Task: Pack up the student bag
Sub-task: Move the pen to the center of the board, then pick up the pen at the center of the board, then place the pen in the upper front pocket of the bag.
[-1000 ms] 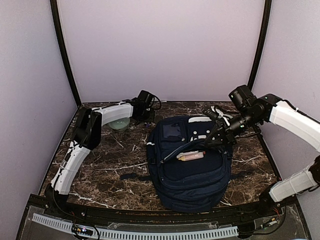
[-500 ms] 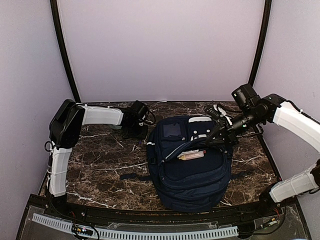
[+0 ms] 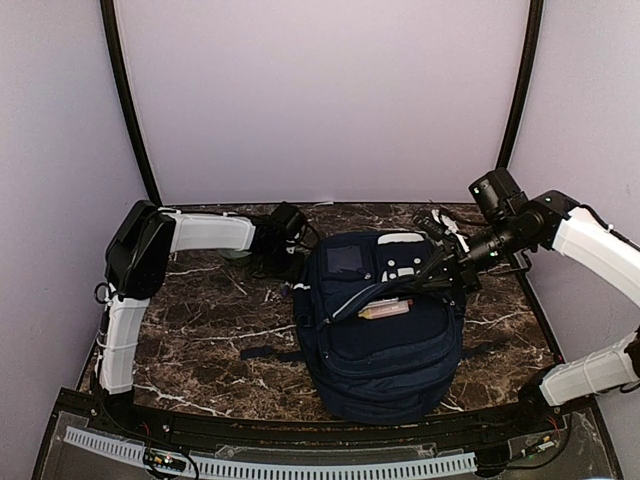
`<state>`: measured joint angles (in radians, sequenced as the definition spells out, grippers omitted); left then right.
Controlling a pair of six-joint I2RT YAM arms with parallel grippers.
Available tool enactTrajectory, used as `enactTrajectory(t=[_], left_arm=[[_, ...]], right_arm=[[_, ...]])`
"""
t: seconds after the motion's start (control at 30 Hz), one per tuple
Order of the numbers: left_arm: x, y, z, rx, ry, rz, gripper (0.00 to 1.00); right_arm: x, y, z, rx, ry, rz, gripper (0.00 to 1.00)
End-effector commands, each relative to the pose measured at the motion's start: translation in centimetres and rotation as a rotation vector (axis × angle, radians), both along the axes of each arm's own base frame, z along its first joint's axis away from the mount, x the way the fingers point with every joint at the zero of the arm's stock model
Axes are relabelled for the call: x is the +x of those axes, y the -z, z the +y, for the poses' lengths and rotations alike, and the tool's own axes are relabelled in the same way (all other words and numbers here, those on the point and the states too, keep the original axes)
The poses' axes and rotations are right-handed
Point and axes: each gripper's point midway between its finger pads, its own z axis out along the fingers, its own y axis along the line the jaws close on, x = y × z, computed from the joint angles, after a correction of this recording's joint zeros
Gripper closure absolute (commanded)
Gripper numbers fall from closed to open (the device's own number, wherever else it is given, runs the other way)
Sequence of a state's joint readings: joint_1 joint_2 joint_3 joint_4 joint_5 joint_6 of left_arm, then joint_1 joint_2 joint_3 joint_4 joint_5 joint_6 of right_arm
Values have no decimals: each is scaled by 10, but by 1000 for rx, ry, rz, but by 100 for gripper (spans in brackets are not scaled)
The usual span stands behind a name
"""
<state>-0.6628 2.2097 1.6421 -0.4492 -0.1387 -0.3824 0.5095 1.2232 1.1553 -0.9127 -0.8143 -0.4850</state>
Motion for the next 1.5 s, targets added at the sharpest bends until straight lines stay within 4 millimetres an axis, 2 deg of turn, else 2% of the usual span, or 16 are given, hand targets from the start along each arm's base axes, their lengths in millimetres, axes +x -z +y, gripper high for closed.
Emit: enactTrajectory(t=[0.0, 0.13, 0.17, 0.33, 0.47, 0.57, 0.6, 0.7, 0.83, 0.9, 1.0, 1.1, 1.23, 1.3, 1.47], left_arm=[[11, 15, 9, 61, -22, 48, 79], [8, 23, 10, 85, -18, 76, 83], [7, 22, 11, 88, -21, 84, 85], [-4, 2, 11, 94, -19, 91, 94], [-15, -46, 7, 62, -4, 34, 97], [-26, -97, 2, 2, 19, -53, 97], [-30, -116, -1, -19, 36, -98, 97], [-53, -171, -16, -105, 155, -266, 97], [-97, -239, -37, -281, 339, -440, 97], [-130, -266, -61, -393, 501, -496, 97], [-182, -292, -95, -524, 726, -581, 94], [-211, -297, -128, -547, 882, -606, 94], [-239, -276, -172, -456, 1083, -619, 97], [-239, -260, -186, -382, 1135, -638, 97], [-224, -224, -212, -248, 1199, -643, 97]], right_arm=[[-6, -27, 2, 89, -15, -57, 100], [-7, -31, 1, 96, -10, -77, 100], [-8, -27, 0, 91, -7, -70, 100], [-8, -25, -1, 88, -2, -66, 100], [-5, -27, 1, 94, 0, -59, 100], [3, -25, 1, 86, 33, -52, 100], [8, -34, 2, 95, 42, -71, 100], [16, -39, 2, 86, 61, -68, 100], [28, -42, 8, 80, 85, -47, 100], [33, -45, 11, 86, 86, -32, 100], [41, -47, 14, 79, 98, -33, 100], [43, -50, 15, 78, 106, -35, 100], [43, -54, 14, 79, 110, -40, 100], [41, -54, 12, 76, 112, -41, 100], [35, -56, 10, 85, 109, -47, 100]])
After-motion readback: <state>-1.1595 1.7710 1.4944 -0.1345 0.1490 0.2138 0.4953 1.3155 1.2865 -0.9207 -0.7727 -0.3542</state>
